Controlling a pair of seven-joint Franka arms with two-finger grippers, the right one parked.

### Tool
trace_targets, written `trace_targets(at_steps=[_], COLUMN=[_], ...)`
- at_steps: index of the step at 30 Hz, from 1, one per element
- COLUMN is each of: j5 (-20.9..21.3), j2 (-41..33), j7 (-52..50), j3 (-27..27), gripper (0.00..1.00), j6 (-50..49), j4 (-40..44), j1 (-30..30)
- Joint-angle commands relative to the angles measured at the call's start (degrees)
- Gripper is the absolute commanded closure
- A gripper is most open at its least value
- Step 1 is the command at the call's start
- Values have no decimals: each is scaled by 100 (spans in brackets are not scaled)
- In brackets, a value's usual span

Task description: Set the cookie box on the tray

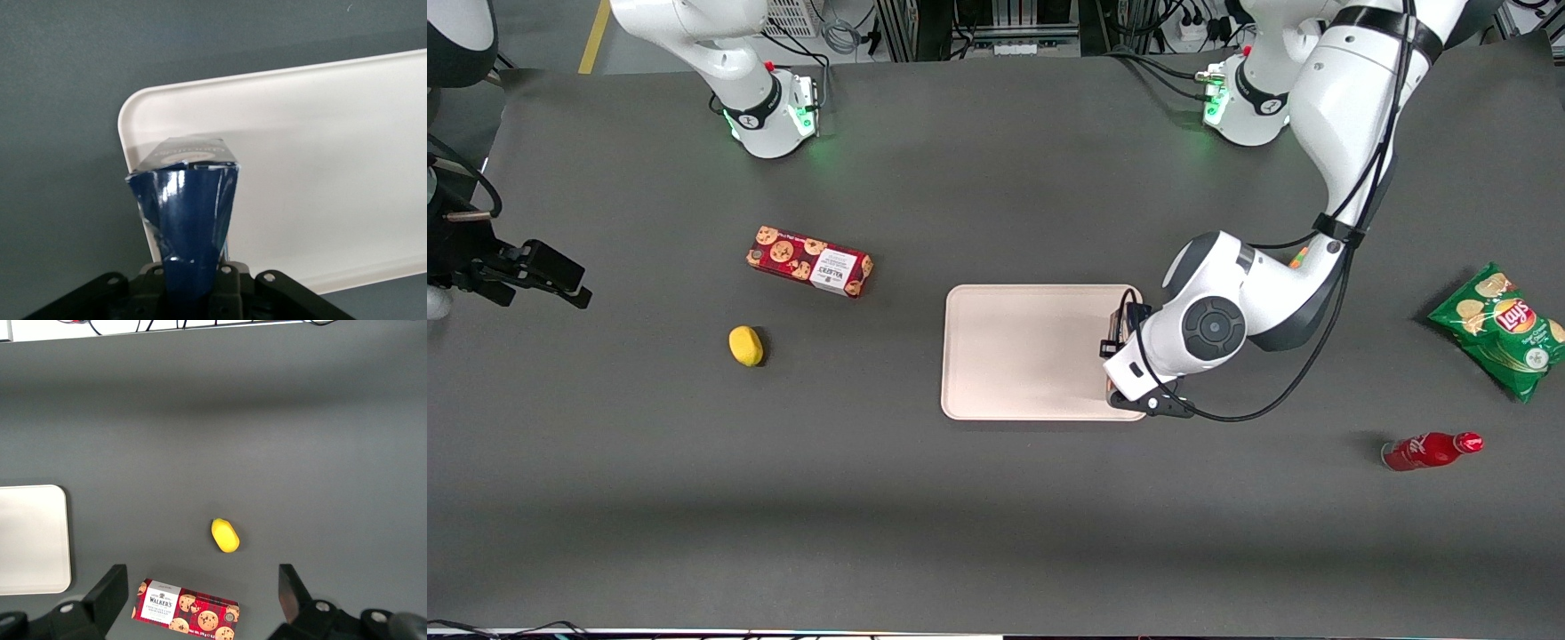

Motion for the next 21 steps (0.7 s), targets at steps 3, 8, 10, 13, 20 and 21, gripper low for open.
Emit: trace_targets(at_steps=[3, 8, 10, 13, 20, 21], j5=[152, 152, 152, 152, 143, 143], j2=[31, -12, -48, -188, -925, -1057], j7=[-123, -141, -141, -123, -53, -18], j3=[16, 33, 34, 112, 306, 376], gripper=[13, 0, 0, 0, 0, 0], j6=[86, 60, -10, -98, -1423, -1686], j4=[1, 28, 71, 115, 606, 721], j1=[-11, -19, -11, -11, 25, 25])
